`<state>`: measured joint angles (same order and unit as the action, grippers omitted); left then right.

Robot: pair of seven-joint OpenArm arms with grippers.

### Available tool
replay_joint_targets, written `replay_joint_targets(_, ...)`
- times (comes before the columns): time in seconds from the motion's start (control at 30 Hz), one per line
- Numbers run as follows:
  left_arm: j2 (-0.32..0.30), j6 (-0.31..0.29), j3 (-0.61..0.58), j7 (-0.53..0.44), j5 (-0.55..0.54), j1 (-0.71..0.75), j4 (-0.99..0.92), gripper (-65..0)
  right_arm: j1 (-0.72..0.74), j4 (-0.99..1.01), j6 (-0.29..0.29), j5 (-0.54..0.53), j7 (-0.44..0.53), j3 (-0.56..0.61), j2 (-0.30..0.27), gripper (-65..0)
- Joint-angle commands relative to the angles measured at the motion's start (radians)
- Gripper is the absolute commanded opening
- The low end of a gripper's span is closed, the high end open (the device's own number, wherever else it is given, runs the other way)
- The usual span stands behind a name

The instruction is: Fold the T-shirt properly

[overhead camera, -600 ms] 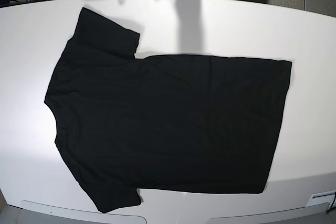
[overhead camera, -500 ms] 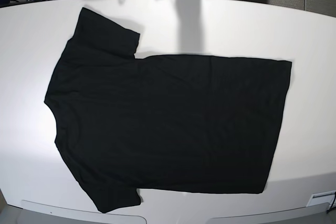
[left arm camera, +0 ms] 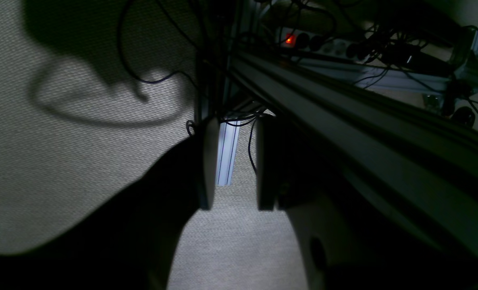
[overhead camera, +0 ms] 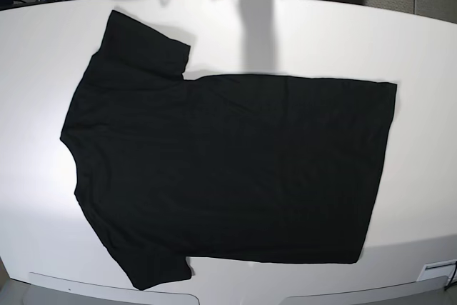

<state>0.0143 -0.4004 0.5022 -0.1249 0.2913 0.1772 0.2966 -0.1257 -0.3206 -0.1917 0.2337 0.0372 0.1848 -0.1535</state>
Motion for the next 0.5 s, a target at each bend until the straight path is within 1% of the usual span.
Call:
replay_joint_targets(0.0, -0.001, -0.011, 0.0, -0.006, -0.004, 0.006, 0.004, -48.6, -0.008, -0.005, -0.002, -0.002, 0.009, 0.0, -0.009, -53.3)
replay_joint_targets(0.17, 0.0, -0.011, 0.0, -0.007, -0.003, 0.023, 0.014, -48.7, -0.025, -0.01, -0.007, -0.002, 0.01, 0.0, -0.02, -53.3)
replay_joint_targets(0.33, 0.0, -0.013, 0.0, -0.007, -0.003, 0.102, 0.12, -48.7, -0.098, -0.094, -0.012, -0.002, 0.013, 0.0, -0.052, -53.3)
replay_joint_targets(0.4, 0.002, -0.047, 0.0, -0.007, -0.004, 0.151, 0.193, -48.7, -0.143, -0.159, -0.03, -0.002, 0.014, 0.0, -0.074, -53.3)
replay_joint_targets(0.47, 0.006, -0.103, 0.0, -0.003, -0.004, 0.206, 0.273, -48.7, -0.193, -0.238, -0.063, -0.008, 0.015, 0.0, -0.097, -53.3)
